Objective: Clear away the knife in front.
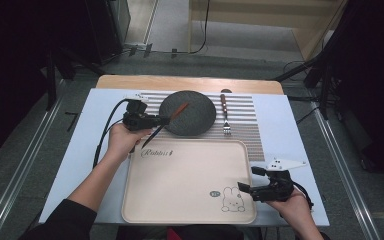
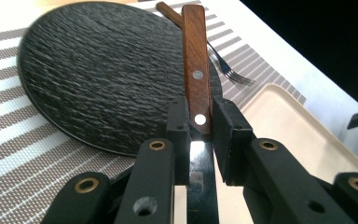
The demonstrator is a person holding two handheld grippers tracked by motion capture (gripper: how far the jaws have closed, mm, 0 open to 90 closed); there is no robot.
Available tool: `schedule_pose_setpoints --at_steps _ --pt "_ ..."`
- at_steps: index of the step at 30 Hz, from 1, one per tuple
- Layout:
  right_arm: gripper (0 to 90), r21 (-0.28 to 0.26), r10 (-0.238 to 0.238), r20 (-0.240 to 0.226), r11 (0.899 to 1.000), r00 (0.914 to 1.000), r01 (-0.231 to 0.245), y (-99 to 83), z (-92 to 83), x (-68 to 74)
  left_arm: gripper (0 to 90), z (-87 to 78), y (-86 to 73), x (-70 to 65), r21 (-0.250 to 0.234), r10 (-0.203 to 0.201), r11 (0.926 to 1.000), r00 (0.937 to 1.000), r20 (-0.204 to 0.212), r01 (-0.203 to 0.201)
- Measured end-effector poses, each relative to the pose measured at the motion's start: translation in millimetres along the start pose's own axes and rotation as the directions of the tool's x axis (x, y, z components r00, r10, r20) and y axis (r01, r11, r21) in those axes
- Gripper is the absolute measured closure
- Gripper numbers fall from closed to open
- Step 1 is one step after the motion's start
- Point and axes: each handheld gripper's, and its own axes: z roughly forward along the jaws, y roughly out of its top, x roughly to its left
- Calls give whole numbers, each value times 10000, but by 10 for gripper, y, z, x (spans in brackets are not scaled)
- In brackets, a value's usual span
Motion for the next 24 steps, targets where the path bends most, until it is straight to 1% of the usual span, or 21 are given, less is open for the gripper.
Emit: schedule_pose_setpoints --at_steps 4,10,12,16,20,22,24 --pt "138 -19 -27 -34 10000 10000 27 2 3 -1 766 -44 -33 -32 -55 -116 9999 9999 127 116" --pt "138 -1 3 -66 10000 10000 -3 3 5 3 766 -113 -104 -117 -116 -43 9999 9995 298 47" --pt "138 -1 7 -65 10000 10000 -7 3 4 2 767 -131 -127 -147 -210 -100 9997 9991 401 109" --pt "138 -16 11 -61 10000 10000 -12 2 6 -6 767 -142 -175 -205 -83 -47 10000 9992 388 50" --pt "138 -14 27 -59 10000 10000 -27 0 2 -8 767 -164 -216 -264 -69 -22 10000 9984 569 26" --pt "138 -11 50 -63 10000 10000 -50 0 3 -8 767 -179 -237 -295 -40 56 10000 9986 529 -54" --pt "138 -7 46 -70 10000 10000 -46 0 5 -10 767 -194 -261 -312 -66 31 10000 9981 618 -27"
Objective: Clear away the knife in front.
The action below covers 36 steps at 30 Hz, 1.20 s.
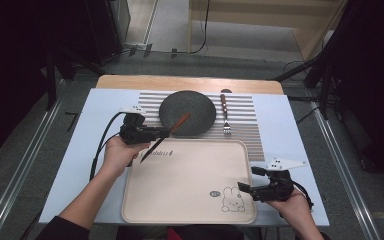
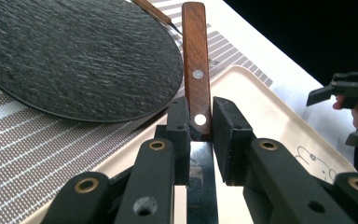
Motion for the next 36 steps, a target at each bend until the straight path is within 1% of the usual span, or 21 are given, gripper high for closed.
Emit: schedule_pose_setpoints --at_steps 2,3,12,13,15,16,21,27,28,32,36 --pt "138 2 -2 -4 10000 10000 2 1 0 2 767 -19 -22 -16 25 29 10000 10000 -90 -29" --pt "138 0 -11 -4 10000 10000 11 0 0 2 766 -26 -34 -20 9 -4 10000 10000 -32 4" --pt "138 18 27 -11 10000 10000 -27 1 5 3 767 -93 -137 -99 79 55 10000 10000 -38 -54" --pt "138 21 24 -8 10000 10000 -24 1 5 3 767 -97 -150 -107 71 30 10000 10000 28 -31" --pt "138 27 27 -10 10000 10000 -27 1 7 3 767 -103 -178 -129 118 70 9999 10000 -44 -70" --pt "138 32 23 -5 10000 10000 -23 0 7 2 767 -102 -191 -137 160 88 9998 10000 25 -88" --pt "138 30 25 4 10000 10000 -25 0 7 0 767 -96 -245 -174 284 178 9994 9998 27 -179" --pt "138 30 21 20 10000 10000 -21 -1 7 -6 766 -86 -311 -182 376 245 9990 9997 -26 -244" --pt "138 36 34 14 10000 10000 -34 -1 7 -6 767 -82 -326 -187 390 260 9989 9996 -89 -256" --pt "138 20 22 17 10000 10000 -22 -1 6 -5 766 -74 -372 -185 509 219 9985 9997 -73 -215" --pt "138 15 7 24 10000 10000 -7 -2 6 -5 766 -40 -432 -201 720 235 9972 9996 -147 -223"
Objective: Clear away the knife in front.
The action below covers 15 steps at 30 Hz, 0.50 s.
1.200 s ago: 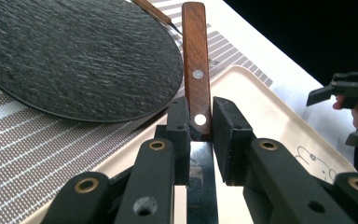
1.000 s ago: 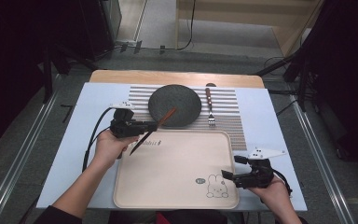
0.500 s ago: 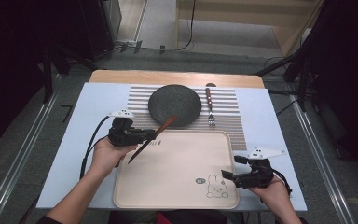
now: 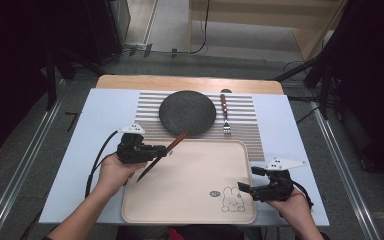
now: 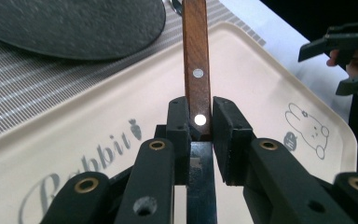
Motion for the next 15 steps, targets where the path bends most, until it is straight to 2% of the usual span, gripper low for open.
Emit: schedule_pose_setpoints --at_steps 10,15 --pt "138 17 22 -31 10000 10000 -22 2 2 2 766 138 -154 -20 576 -81 9983 10000 -45 84" --pt "138 7 -16 -43 10000 10000 16 5 4 4 766 193 -190 -16 790 37 9969 9998 -195 -21"
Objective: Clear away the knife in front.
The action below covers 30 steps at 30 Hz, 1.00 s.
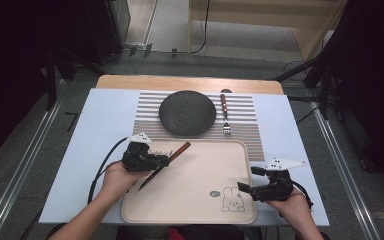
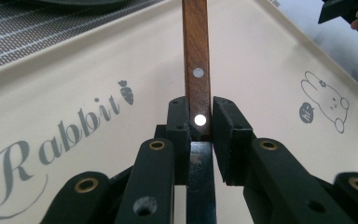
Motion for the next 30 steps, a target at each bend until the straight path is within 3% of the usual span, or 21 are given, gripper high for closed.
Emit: schedule_pose_setpoints --at_steps 20,27,30 --pt "138 80 -190 -154 9998 9997 191 50 59 7 764 90 -127 128 647 -252 9975 9982 -548 288" --pt "138 125 -245 -185 9996 9995 247 54 66 10 757 95 -138 146 671 -251 9973 9984 -500 284" --pt "138 145 -242 -188 9996 9995 245 52 65 13 671 94 -133 146 627 -286 9976 9991 -318 306"
